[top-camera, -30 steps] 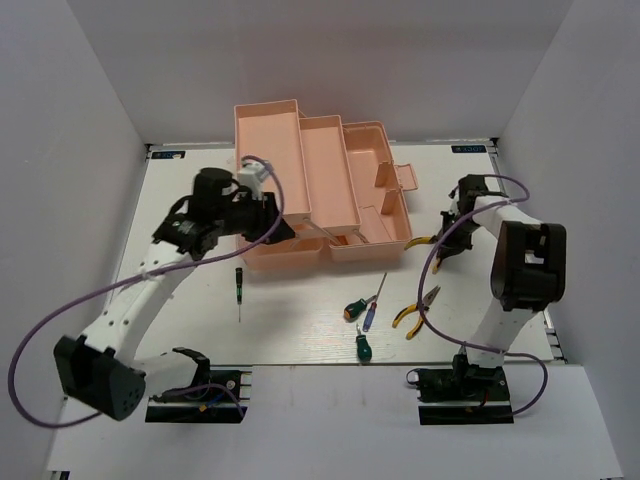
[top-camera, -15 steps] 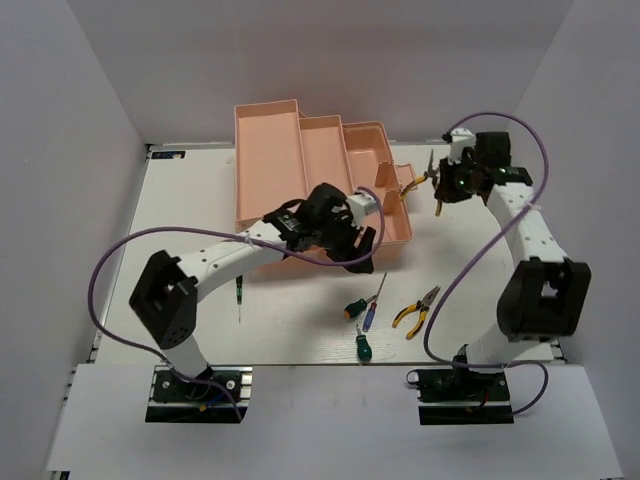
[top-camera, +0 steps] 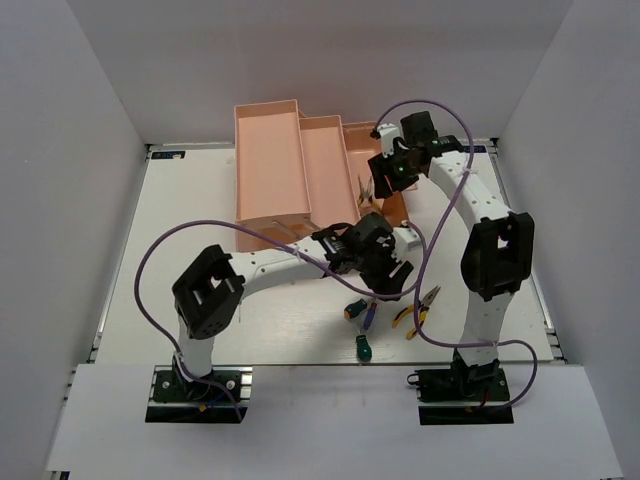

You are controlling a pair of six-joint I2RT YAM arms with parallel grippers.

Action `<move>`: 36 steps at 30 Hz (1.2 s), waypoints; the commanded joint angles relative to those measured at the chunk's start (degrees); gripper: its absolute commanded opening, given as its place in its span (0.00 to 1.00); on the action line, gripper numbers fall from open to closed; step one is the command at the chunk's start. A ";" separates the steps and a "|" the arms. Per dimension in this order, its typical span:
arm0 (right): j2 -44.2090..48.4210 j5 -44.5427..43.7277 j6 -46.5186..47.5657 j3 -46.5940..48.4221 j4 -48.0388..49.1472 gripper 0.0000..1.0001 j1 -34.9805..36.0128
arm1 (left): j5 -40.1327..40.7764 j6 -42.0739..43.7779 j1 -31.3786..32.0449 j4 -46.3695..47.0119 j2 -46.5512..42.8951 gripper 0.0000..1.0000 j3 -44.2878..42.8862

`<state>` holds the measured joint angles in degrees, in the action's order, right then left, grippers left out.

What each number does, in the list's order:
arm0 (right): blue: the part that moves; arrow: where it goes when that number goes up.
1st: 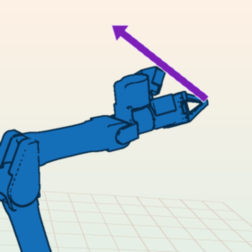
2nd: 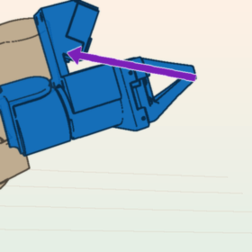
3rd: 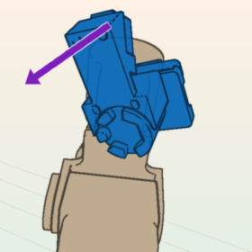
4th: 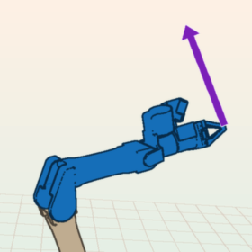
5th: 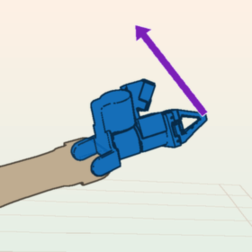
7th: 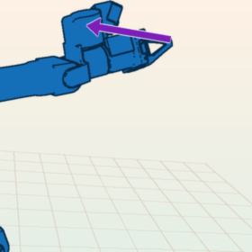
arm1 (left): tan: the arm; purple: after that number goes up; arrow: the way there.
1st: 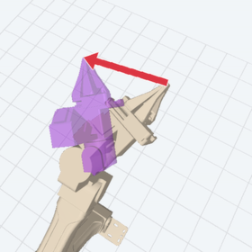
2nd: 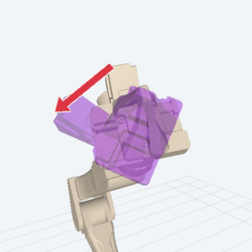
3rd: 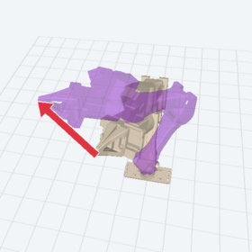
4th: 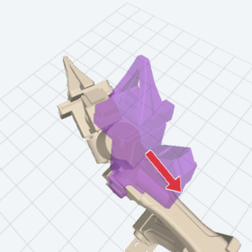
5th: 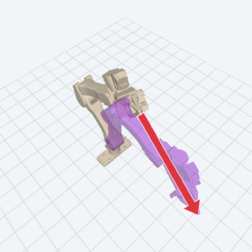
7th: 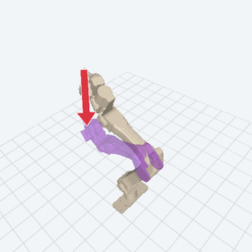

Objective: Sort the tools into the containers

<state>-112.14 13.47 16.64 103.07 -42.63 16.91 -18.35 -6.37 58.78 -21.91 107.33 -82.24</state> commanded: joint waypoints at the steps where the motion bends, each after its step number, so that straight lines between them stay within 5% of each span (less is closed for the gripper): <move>1: 1.30 -0.29 -1.78 4.16 -4.74 0.65 -0.99 | 1.30 3.11 0.80 1.52 2.53 0.73 -3.98; 5: 6.13 -3.01 -2.67 1.54 -4.22 0.72 -4.32 | 0.78 4.34 1.86 1.52 6.66 0.73 -7.32; 10: 10.44 -11.80 -4.95 -3.83 -3.25 0.68 -11.96 | 0.77 6.19 3.62 -0.15 12.90 0.73 -11.54; 15: 10.36 -7.95 -9.61 -6.38 -6.14 0.65 -23.21 | 0.77 7.25 5.46 -2.60 16.16 0.72 -15.06; 22: 12.82 -3.55 -10.84 -11.30 -5.09 0.65 -27.80 | 4.01 8.39 8.27 -5.33 18.79 0.65 -15.76; 32: 19.85 2.78 -13.13 -21.66 -0.97 0.65 -30.00 | 21.77 8.83 11.00 -9.46 22.84 0.28 -15.23; 36: 22.75 4.71 -13.74 -24.75 0.18 0.65 -31.14 | 23.00 8.83 11.00 -11.04 22.67 0.03 -19.18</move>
<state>-92.12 15.07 4.08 79.81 -44.88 -13.30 0.25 2.22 70.00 -28.23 128.68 -99.55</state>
